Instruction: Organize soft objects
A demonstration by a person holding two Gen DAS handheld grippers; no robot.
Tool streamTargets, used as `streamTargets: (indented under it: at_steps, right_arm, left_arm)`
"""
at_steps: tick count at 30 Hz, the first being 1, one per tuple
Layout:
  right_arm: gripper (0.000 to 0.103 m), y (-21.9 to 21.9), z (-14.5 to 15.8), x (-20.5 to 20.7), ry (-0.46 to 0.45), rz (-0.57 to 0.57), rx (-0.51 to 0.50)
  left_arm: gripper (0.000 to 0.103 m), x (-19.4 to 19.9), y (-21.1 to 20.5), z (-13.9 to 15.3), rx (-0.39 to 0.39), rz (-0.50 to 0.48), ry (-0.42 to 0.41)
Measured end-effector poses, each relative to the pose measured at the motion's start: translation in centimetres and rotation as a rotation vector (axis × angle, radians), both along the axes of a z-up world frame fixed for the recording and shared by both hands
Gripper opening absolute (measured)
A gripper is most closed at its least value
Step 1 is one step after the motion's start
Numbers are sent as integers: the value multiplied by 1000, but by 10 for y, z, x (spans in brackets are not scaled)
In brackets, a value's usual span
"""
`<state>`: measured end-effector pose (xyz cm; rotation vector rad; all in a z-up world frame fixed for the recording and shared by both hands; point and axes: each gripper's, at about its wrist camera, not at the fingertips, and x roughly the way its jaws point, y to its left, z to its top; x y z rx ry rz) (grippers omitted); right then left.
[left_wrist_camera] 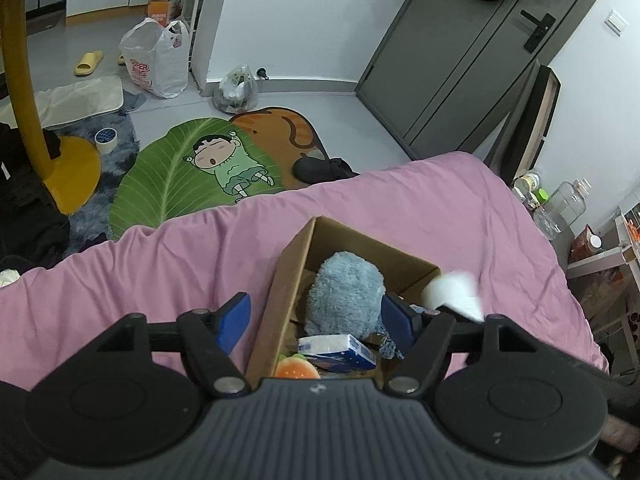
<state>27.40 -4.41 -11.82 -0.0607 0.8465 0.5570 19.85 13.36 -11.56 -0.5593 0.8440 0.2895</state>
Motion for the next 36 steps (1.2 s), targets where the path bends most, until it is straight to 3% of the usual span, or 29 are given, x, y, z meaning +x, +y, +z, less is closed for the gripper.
streamTargets:
  at_steps: [4, 18, 24, 30, 32, 36]
  right_arm:
    - [52, -3, -10, 1, 50, -20, -7]
    - [52, -11, -9, 4, 56, -24, 27]
    - [53, -19, -4, 1, 69, -28, 44]
    - [65, -29, 8, -3, 77, -26, 73]
    - [77, -33, 16, -6, 70, -29, 82]
    - [86, -43, 32, -12, 56, -35, 107]
  left_arm:
    - [71, 1, 2, -3, -4, 2, 7]
    - [71, 5, 0, -8, 0, 3, 30]
    - [81, 5, -4, -4, 21, -4, 43]
    - [87, 3, -10, 6, 34, -44, 54]
    - [87, 2, -14, 11, 50, -68, 59]
    - [87, -1, -21, 22, 75, -96, 56]
